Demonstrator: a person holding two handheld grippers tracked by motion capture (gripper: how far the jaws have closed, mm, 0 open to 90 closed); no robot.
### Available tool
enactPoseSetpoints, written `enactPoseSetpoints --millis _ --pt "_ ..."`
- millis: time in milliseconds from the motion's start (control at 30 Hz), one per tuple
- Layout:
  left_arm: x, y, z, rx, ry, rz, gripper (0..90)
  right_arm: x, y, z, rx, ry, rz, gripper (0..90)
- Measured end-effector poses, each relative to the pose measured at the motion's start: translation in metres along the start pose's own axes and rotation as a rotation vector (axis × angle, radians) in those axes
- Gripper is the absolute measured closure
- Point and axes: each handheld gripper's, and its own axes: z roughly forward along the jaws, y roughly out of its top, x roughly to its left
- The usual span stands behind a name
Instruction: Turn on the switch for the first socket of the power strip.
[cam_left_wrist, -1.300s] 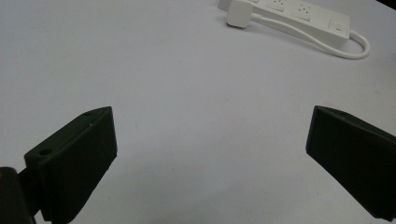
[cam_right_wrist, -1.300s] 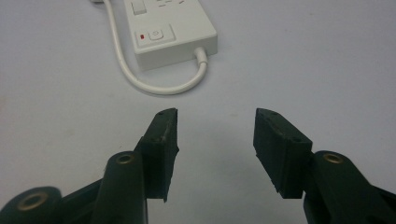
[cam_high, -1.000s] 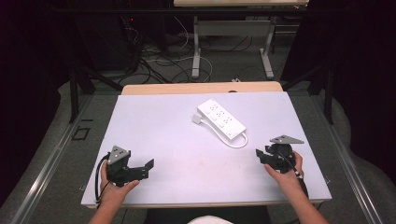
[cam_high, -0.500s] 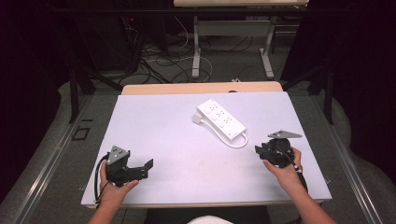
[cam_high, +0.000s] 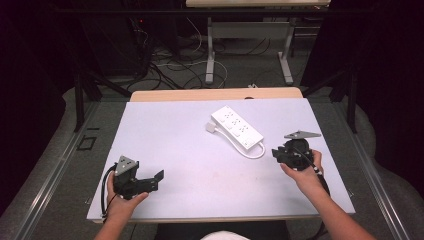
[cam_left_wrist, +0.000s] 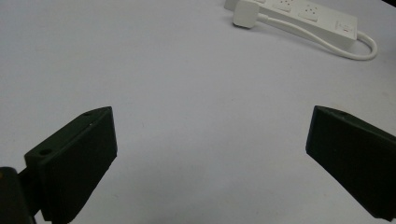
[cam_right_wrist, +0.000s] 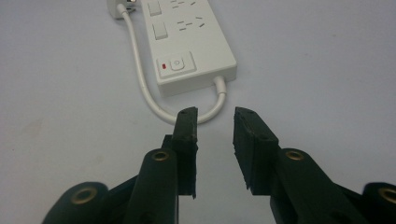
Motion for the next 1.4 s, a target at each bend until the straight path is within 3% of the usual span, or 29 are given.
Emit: enactPoseSetpoints --millis 167,533,933,1400 --pt "0.001 0.000 0.000 -0.005 -0.005 -0.014 1.7 -0.001 0.009 0.001 0.017 0.004 0.020 73.1" --pt "0.001 0.000 0.002 0.006 -0.003 -0.004 2.1 -0.002 0.026 0.004 0.029 0.007 0.006 76.4" --pt "0.001 0.000 0.002 0.006 -0.002 -0.002 2.1 -0.001 0.043 0.009 0.058 0.014 0.027 81.1" --pt "0.001 0.000 0.001 0.006 -0.002 -0.001 2.1 0.011 0.062 0.025 0.097 0.024 -0.027 86.6"
